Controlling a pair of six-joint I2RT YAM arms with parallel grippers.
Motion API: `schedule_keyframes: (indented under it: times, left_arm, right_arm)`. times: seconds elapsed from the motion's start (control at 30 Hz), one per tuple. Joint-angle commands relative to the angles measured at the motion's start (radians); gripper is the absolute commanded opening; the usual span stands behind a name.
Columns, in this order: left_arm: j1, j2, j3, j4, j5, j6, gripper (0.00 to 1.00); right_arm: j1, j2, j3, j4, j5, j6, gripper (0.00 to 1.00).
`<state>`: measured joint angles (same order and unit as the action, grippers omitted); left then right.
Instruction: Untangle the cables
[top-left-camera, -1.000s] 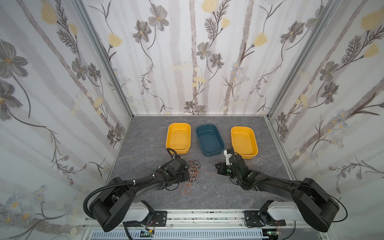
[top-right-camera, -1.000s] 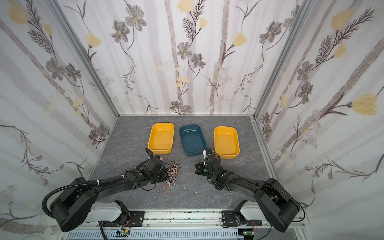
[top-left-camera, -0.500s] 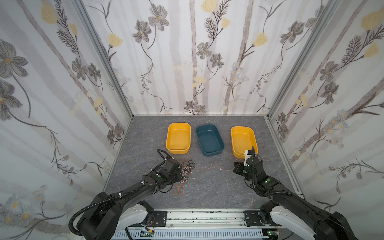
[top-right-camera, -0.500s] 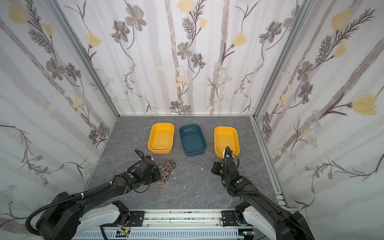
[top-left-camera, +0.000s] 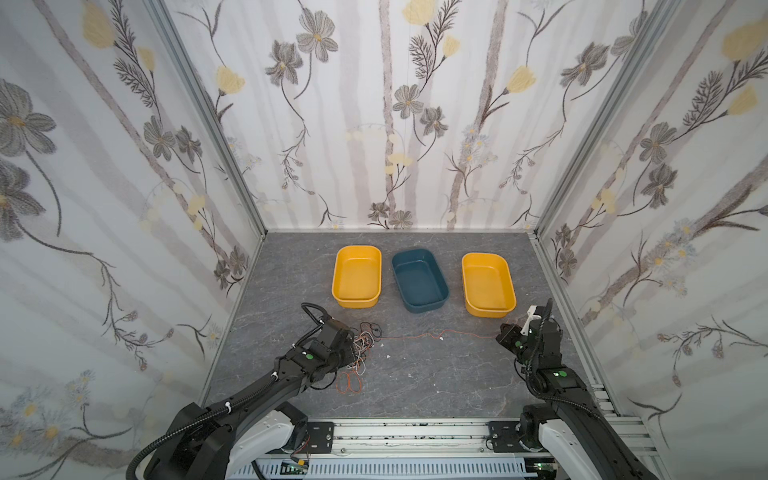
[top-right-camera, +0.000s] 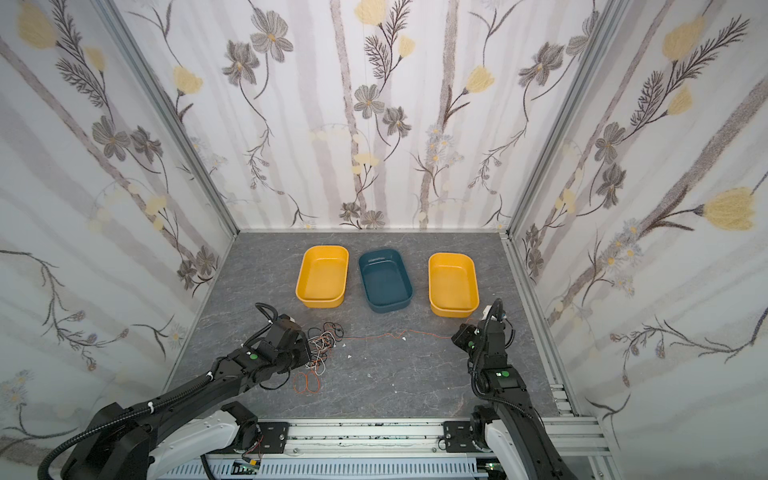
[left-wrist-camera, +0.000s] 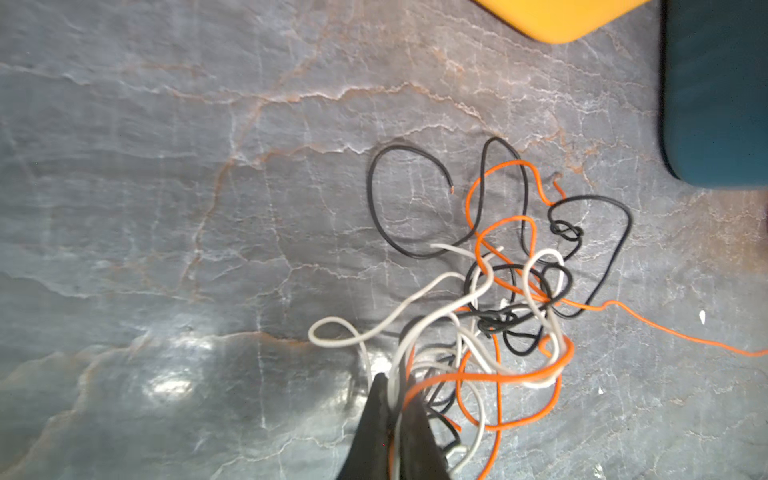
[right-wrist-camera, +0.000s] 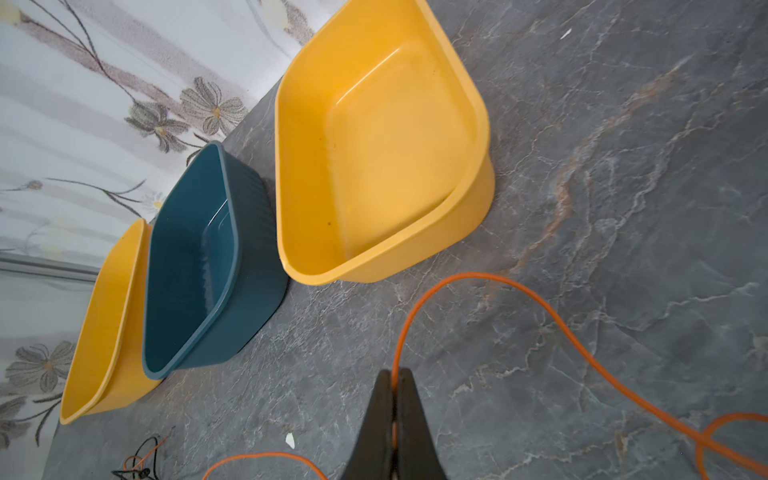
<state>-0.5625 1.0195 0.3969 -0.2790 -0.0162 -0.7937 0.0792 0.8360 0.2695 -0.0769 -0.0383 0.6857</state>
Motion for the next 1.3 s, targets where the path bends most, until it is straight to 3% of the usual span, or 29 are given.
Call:
schedule_keyframes:
  times: [0.0, 0.43, 0.57, 0.63, 0.7, 0.97, 1.03, 1.13, 1.27]
  left_arm:
    - [0.021, -0.023, -0.014, -0.039, -0.031, -0.031, 0.02]
    - [0.097, -0.173, -0.063, -0.163, -0.146, -0.150, 0.01]
    - [0.122, -0.220, -0.070, -0.193, -0.148, -0.153, 0.00]
    - [0.124, -0.238, -0.077, -0.168, -0.117, -0.132, 0.00]
    - [0.124, -0.232, -0.073, -0.140, -0.079, -0.118, 0.00]
    - [0.122, -0.176, -0.045, -0.054, 0.009, -0.091, 0.01]
    - [0.121, -0.158, -0.040, -0.034, 0.026, -0.088, 0.01]
    - [0.116, -0.135, -0.031, -0.016, 0.039, -0.085, 0.02]
    - [0.106, -0.123, -0.013, -0.005, 0.037, -0.085, 0.02]
  right_arm:
    - [-0.061, -0.007, -0.002, 0.001, -0.092, -0.024, 0.00]
    - [-0.261, 0.009, -0.018, 0.012, -0.201, -0.032, 0.00]
    - [-0.301, 0.009, -0.020, 0.023, -0.239, -0.035, 0.00]
    - [-0.296, 0.010, -0.022, 0.048, -0.311, -0.059, 0.00]
    - [-0.263, 0.022, -0.019, 0.060, -0.345, -0.068, 0.00]
    - [-0.055, 0.037, -0.055, 0.087, -0.274, -0.020, 0.00]
    - [-0.012, 0.059, -0.044, 0.065, -0.256, -0.034, 0.06]
    - [0.038, 0.056, -0.046, 0.040, -0.203, -0.044, 0.27]
    - [0.144, 0.082, 0.002, -0.036, -0.089, -0.074, 0.41]
